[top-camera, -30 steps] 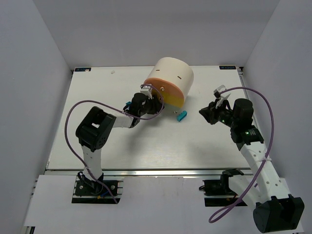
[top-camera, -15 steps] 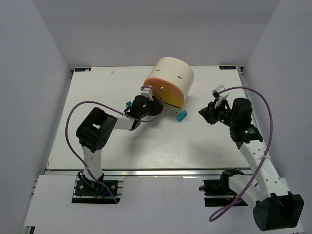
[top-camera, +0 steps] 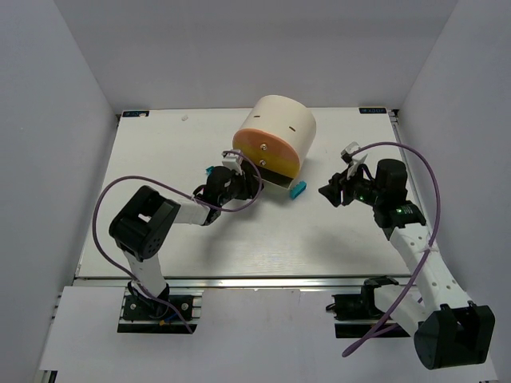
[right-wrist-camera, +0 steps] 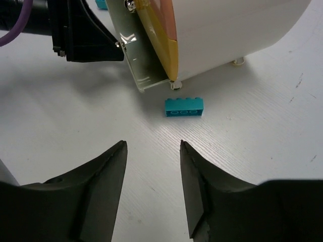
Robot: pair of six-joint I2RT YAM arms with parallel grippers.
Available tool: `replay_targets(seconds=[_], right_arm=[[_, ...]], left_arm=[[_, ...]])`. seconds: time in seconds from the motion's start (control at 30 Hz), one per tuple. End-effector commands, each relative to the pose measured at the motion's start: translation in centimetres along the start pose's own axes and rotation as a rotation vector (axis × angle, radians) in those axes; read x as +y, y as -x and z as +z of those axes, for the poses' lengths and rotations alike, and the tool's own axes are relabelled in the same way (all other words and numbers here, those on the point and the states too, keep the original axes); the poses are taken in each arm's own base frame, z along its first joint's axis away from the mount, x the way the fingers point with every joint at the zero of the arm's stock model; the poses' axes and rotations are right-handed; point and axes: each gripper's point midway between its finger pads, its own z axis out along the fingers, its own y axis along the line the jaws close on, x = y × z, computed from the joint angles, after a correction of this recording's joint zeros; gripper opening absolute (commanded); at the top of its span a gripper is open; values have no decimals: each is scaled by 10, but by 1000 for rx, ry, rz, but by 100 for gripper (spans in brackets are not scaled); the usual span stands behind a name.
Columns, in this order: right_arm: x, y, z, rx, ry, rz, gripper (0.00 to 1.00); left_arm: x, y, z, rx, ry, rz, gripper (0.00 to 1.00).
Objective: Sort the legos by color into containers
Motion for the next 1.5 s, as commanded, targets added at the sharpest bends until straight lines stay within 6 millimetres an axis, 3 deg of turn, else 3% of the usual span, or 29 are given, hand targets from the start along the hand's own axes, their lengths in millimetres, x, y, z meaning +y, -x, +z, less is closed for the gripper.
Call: replay_targets(seconds=[0.0,0.03,0.1,0.23,0.33,0.43,0.47,0.5,0.57,0.6,0.7,0.77,0.87,1.03,1.47], right_arm=[[8,-4,3,3,72,-73,54],[8,-12,5,21,77,-74,59],[7,-19,8,37,91,-101,61],[6,-41,16,81,133,-170,62],[17,-54,17,66,227,-330,89],[28,-61,14,14,311,-580,89],[28,-62,14,3,321,-656,89],[24,-67,14,-1,332,-805,89],[14,-74,16,23,326,-960,88],[10,-78,20,38,348,-1057,87],[-7,-74,34,91,370,-1099,81],[-11,-73,42,102,404,-1107,77],[-16,-81,58,104,450,-1175,74],[-25,-77,79,95,382,-1309,77],[-40,-98,128,262,372,-1386,74]], left_arm=[[-25,33,-7,-75,-68,19,61],[-26,34,-7,-76,-71,18,64],[-28,37,-8,-79,-74,17,71],[-35,46,-20,-85,-79,21,75],[-38,49,-38,-67,-67,24,75],[-32,52,-58,-26,-24,23,74],[-37,69,-72,-68,-13,43,74],[-32,65,-81,-35,27,48,73],[-38,91,-105,-97,50,94,70],[-35,88,-115,-72,74,108,70],[-43,111,-149,-142,71,229,74],[-33,124,-174,-206,145,300,79],[-4,120,-199,-266,284,363,90],[-11,136,-221,-343,274,399,93],[-13,147,-238,-385,288,418,93]])
